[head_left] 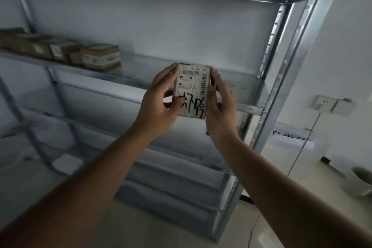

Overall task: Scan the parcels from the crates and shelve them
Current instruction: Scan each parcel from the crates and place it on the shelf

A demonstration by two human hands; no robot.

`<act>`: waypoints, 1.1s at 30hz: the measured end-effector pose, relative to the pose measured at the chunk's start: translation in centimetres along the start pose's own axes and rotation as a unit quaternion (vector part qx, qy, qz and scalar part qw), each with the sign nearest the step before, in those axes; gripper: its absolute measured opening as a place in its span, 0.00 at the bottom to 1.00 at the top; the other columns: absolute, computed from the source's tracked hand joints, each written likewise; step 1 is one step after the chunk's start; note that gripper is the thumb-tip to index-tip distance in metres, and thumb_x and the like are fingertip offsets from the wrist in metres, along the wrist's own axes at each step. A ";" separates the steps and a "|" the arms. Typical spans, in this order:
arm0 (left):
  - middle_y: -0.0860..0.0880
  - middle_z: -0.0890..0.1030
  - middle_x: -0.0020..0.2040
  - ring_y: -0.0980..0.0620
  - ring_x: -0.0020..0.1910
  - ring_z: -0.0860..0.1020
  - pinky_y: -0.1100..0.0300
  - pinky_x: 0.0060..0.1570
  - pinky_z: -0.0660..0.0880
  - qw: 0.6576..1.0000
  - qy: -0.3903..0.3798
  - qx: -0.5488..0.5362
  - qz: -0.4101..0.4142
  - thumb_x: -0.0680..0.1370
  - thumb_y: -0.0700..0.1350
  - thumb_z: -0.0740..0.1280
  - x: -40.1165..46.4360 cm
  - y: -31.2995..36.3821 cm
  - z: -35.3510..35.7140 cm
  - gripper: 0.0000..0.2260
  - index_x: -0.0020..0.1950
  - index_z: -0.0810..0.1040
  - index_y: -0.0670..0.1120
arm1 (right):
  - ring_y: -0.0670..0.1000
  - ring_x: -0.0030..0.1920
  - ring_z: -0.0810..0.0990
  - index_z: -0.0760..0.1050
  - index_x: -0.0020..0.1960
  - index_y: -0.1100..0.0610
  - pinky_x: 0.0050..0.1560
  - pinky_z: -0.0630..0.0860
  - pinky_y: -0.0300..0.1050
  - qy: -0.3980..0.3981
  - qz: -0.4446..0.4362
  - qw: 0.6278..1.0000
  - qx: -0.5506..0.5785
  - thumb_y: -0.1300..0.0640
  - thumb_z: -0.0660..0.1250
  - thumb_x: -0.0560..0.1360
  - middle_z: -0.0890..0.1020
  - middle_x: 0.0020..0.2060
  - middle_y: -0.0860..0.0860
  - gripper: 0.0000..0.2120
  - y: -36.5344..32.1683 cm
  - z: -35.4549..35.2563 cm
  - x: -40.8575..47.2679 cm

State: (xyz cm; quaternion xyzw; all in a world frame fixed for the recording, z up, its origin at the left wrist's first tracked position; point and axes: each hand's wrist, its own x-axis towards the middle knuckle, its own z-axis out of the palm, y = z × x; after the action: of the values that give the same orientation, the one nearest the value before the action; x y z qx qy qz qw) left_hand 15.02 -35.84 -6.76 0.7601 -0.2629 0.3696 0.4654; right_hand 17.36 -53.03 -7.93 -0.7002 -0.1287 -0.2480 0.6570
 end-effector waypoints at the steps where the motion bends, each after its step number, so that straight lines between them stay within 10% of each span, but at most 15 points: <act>1: 0.46 0.65 0.81 0.47 0.75 0.74 0.59 0.57 0.83 1.000 0.004 0.004 -0.002 0.79 0.30 0.71 0.4 -1.2 -0.9 0.32 0.81 0.66 0.40 | 0.53 0.63 0.82 0.70 0.77 0.33 0.56 0.86 0.56 -0.005 -0.002 1.000 0.002 0.43 0.60 0.86 0.75 0.66 0.51 0.19 0.5 1.6 0.8; 33: 0.56 0.61 0.84 0.54 0.82 0.61 0.48 0.68 0.79 0.989 -0.069 0.038 -0.121 0.83 0.34 0.66 18.3 -39.6 -22.8 0.24 0.78 0.73 0.48 | 0.53 0.64 0.79 0.74 0.73 0.35 0.57 0.85 0.55 0.001 0.063 0.996 -0.061 0.50 0.59 0.87 0.81 0.61 0.45 0.18 11.3 42.5 24.0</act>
State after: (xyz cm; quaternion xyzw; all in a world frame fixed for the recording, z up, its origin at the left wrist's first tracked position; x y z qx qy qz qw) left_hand 47.97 0.66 -5.65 0.8275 -0.1859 0.2665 0.4579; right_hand 50.88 -15.88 -5.78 -0.7454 -0.0683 -0.2146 0.6274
